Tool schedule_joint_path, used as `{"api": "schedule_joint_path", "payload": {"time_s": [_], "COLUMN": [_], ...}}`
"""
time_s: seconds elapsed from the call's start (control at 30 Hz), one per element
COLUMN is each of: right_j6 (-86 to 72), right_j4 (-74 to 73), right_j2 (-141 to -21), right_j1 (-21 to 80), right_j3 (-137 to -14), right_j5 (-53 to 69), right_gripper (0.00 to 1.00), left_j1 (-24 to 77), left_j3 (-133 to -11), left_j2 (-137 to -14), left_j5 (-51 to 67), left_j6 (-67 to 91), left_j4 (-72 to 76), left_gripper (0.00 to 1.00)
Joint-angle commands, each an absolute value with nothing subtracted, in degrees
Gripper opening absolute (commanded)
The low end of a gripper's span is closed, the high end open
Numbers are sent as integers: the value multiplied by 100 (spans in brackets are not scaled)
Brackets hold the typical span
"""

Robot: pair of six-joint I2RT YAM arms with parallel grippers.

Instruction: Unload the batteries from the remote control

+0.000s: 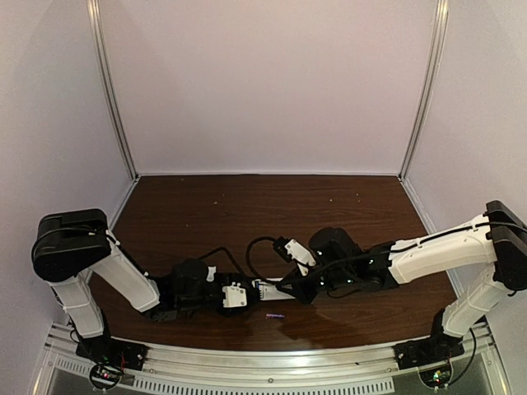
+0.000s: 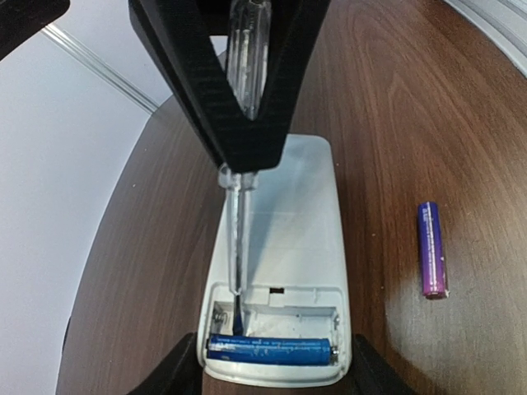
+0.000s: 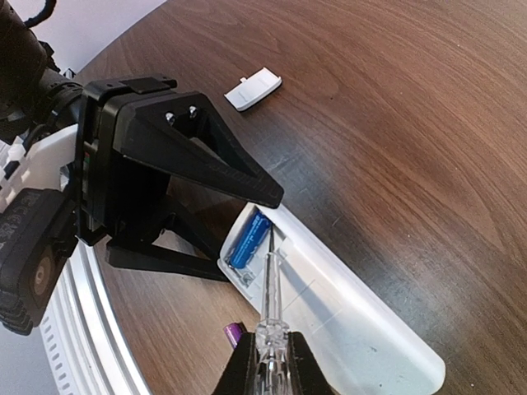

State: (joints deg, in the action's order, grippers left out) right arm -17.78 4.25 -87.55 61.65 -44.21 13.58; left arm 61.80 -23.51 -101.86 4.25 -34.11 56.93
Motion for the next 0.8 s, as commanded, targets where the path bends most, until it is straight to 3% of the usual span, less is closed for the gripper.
{"api": "schedule_joint_path", "payload": {"time_s": [0.0,0.5,0.77], "right_j6": [-1524,-1008,-1050], "right_j4": [586,304,973], "right_j2": [-8912,-9282,-9273], "right_j1": [6208,6826,6837], "right_j3": [-4374,-4702,-4422], "right_j5": [983,-832,-331], "right_gripper": [0,0,0], "left_j1": [6205,6205,6205], "left_j3": [-2404,-2428,-2430], "left_j2": [-10046,-10099,-10099], "left_j5": [690,670,677], "left_j6": [-3349,-3357,-3357], "left_j4": [6319,6302,6306], "left_gripper": [0,0,0]}}
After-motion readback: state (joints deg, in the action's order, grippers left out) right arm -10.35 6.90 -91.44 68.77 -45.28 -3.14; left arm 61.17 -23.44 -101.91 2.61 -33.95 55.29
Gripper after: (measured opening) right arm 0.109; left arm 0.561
